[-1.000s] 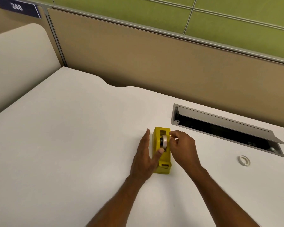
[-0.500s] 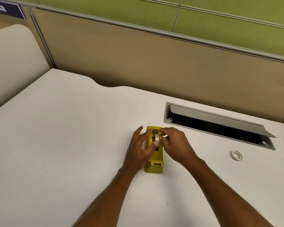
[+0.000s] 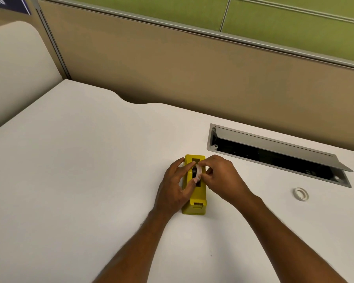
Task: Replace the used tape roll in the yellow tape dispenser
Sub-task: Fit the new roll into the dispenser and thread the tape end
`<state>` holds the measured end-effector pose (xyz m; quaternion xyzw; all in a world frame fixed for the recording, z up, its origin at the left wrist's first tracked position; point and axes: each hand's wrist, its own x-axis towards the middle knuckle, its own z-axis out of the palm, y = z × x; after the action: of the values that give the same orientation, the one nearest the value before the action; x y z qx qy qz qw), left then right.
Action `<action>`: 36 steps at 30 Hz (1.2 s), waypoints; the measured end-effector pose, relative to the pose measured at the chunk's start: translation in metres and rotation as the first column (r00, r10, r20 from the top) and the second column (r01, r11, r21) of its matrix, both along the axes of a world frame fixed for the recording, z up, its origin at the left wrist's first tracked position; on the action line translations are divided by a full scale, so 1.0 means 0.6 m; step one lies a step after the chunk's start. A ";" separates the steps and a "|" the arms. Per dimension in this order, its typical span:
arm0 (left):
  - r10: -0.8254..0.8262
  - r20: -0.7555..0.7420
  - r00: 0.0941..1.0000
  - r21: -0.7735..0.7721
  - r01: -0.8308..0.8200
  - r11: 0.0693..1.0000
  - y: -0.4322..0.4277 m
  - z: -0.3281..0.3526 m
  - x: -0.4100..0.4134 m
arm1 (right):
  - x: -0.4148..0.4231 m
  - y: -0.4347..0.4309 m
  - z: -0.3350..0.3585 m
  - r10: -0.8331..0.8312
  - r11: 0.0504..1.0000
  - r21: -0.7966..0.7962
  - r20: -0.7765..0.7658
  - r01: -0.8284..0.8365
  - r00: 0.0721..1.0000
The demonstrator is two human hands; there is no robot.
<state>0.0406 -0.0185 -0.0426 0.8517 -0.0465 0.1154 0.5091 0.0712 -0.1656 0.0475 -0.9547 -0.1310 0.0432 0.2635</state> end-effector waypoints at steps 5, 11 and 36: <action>0.021 -0.009 1.000 -0.007 -0.021 1.000 -0.002 0.001 0.002 | 0.004 -0.001 0.000 0.031 0.999 0.006 -0.010 -0.031 0.999; 0.019 -0.026 0.999 -0.005 -0.019 1.000 -0.003 0.002 0.001 | 0.016 -0.003 -0.002 0.006 1.000 0.019 0.010 -0.006 1.000; 0.036 -0.052 0.998 0.008 -0.036 0.999 -0.005 0.009 -0.002 | 0.029 0.002 0.005 0.011 1.000 0.017 -0.037 -0.010 0.999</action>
<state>0.0397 -0.0215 -0.0371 0.8568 -0.0184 0.1024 0.5050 0.0883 -0.1642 0.0507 -0.9509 -0.1314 0.0612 0.2736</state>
